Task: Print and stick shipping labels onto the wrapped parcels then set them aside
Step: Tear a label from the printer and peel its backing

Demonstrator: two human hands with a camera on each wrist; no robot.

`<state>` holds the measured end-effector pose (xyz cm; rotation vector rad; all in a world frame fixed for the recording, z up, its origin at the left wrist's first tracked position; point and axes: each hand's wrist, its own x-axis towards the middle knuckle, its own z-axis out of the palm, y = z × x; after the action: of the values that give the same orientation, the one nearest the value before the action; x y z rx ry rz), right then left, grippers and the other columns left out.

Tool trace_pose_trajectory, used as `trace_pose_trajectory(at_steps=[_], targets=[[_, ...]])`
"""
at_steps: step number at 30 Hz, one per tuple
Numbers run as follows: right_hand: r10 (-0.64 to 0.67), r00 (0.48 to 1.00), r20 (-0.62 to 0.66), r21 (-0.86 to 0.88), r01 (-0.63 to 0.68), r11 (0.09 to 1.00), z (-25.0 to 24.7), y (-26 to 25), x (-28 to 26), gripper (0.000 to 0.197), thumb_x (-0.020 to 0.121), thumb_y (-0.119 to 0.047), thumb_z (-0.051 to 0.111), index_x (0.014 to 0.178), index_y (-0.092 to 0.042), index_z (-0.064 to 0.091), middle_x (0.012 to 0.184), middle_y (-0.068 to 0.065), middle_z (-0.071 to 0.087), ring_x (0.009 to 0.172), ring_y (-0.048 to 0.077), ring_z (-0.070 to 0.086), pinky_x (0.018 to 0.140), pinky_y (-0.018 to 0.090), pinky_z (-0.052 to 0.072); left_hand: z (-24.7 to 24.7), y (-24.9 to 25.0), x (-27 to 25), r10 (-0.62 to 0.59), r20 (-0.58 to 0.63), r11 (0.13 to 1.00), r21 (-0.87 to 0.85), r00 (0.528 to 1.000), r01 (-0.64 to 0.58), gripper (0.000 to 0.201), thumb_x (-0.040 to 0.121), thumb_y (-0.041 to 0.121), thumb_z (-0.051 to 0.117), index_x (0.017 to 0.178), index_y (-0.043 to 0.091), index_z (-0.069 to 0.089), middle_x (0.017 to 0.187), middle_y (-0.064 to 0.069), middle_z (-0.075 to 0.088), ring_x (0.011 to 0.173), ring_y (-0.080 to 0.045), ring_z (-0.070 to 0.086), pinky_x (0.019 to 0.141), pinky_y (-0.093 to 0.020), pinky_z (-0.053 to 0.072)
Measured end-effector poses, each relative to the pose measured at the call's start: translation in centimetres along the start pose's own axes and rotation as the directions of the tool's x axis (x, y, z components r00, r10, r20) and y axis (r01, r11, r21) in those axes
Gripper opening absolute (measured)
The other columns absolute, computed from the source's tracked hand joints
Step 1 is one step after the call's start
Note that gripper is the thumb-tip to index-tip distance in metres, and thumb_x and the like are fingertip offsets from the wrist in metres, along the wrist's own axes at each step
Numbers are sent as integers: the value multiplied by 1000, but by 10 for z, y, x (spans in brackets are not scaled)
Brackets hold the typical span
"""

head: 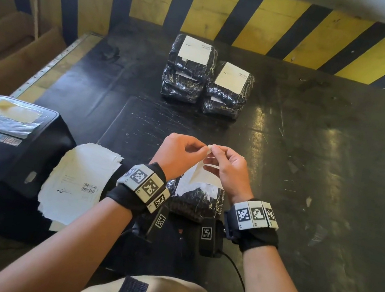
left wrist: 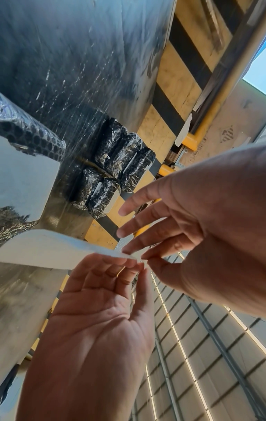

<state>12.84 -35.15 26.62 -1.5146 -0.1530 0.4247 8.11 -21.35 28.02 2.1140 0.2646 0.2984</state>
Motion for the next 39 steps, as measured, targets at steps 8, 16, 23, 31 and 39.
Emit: trace_pose_trajectory(at_steps=[8, 16, 23, 31, 39], targets=[[-63, 988, -138, -63, 55, 997, -10, 7, 6, 11, 95, -12, 60, 85, -9, 58, 74, 3, 67, 63, 8, 68, 67, 24, 58, -8, -9, 5, -63, -72, 998, -20, 995, 62, 22, 93, 24, 60, 102, 9, 73, 91, -2, 74, 83, -12, 69, 80, -28, 57], [-142, 982, -122, -118, 128, 985, -17, 13, 9, 12, 91, -7, 63, 93, -19, 66, 82, 1, 69, 68, 5, 67, 70, 19, 56, -5, -11, 9, -85, -95, 996, -10, 992, 85, 23, 94, 25, 59, 103, 9, 72, 93, -3, 73, 79, -9, 68, 79, -27, 58], [-165, 972, -165, -306, 109, 946, -40, 17, 19, 18, 95, -12, 57, 102, -20, 72, 83, -8, 68, 71, 4, 62, 66, 13, 51, -7, -13, 16, -124, -150, 992, 16, 981, 128, 21, 94, 24, 59, 99, 10, 72, 86, -1, 73, 75, -11, 68, 79, -32, 58], [-183, 971, -153, -354, 119, 928, -61, 25, 25, 19, 91, -17, 65, 108, -12, 73, 98, -7, 69, 84, -8, 60, 71, -3, 41, 1, -14, 18, -171, -187, 981, 54, 967, 184, 21, 93, 25, 58, 97, 9, 72, 85, -4, 72, 77, -17, 68, 81, -38, 58], [-233, 951, -202, -401, 137, 906, -100, 41, 25, 18, 92, -16, 64, 107, -14, 73, 96, -9, 69, 89, 4, 63, 76, 7, 47, 14, -13, 14, -212, -274, 969, 64, 938, 237, 21, 93, 25, 58, 96, 9, 72, 83, -4, 72, 78, -15, 67, 79, -28, 55]])
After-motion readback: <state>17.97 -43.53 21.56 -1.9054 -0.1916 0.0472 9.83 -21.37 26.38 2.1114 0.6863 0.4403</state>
